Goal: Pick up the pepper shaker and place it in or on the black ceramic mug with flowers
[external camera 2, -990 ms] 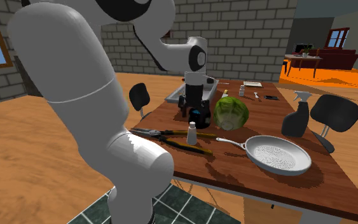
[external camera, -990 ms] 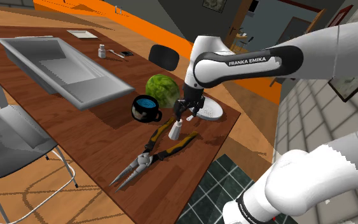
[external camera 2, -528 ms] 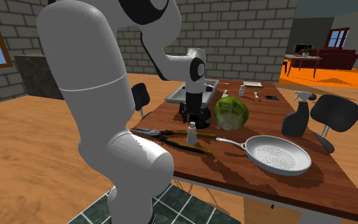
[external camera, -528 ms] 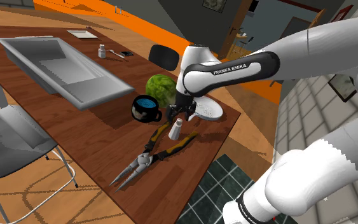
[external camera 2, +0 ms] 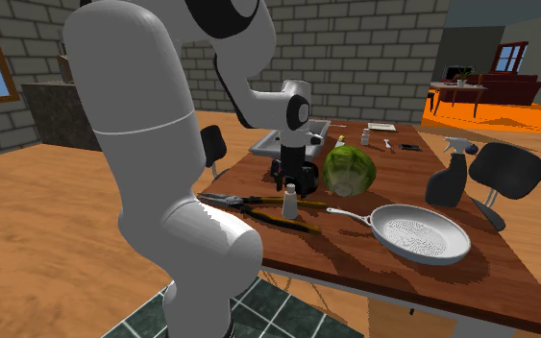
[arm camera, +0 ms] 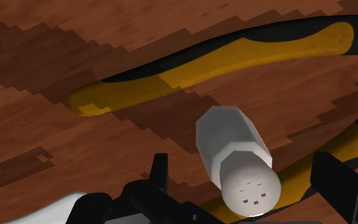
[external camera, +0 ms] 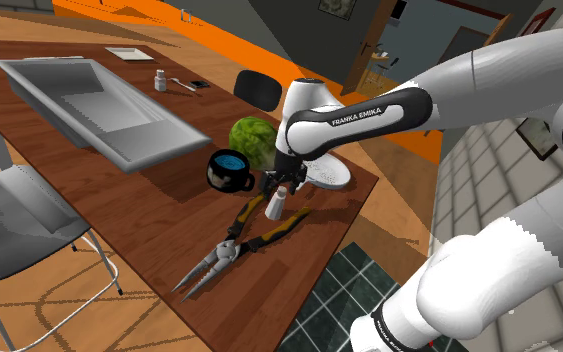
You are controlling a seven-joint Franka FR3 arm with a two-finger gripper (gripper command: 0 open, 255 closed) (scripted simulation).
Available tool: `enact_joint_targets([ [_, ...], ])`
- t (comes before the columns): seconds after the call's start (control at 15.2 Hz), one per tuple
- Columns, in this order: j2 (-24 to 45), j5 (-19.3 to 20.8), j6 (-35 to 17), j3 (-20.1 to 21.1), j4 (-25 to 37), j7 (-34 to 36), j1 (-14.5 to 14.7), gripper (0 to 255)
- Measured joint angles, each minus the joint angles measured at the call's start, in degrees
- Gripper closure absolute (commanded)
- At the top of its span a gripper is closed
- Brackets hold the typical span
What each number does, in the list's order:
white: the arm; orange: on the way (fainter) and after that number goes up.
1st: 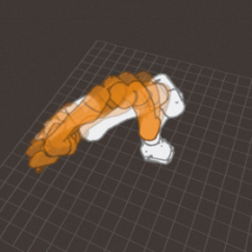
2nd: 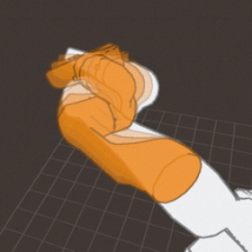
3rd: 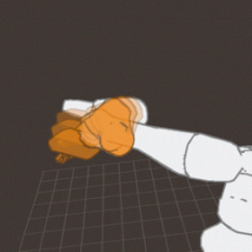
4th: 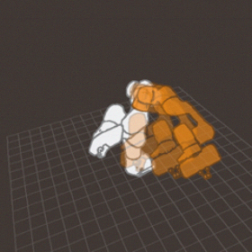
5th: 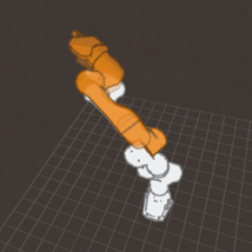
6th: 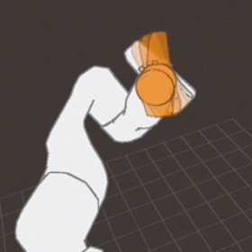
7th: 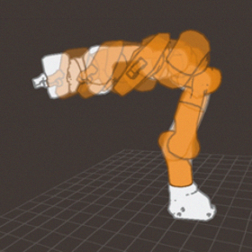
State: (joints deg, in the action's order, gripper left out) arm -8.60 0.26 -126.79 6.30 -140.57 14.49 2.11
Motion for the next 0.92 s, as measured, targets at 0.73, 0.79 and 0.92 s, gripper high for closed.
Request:
enact_joint_targets([
  [0.73, 0.0, 0.0, 0.0, 0.0, 0.03, 0.01, 0.0, 255],
  [0.79, -0.01, 0.0, 0.0, 0.0, 0.02, 0.0, 0.0, 255],
  [0.92, -0.72, -0.1, 1.02, 0.01, 0.32, -0.02, 0.04, 255],
])
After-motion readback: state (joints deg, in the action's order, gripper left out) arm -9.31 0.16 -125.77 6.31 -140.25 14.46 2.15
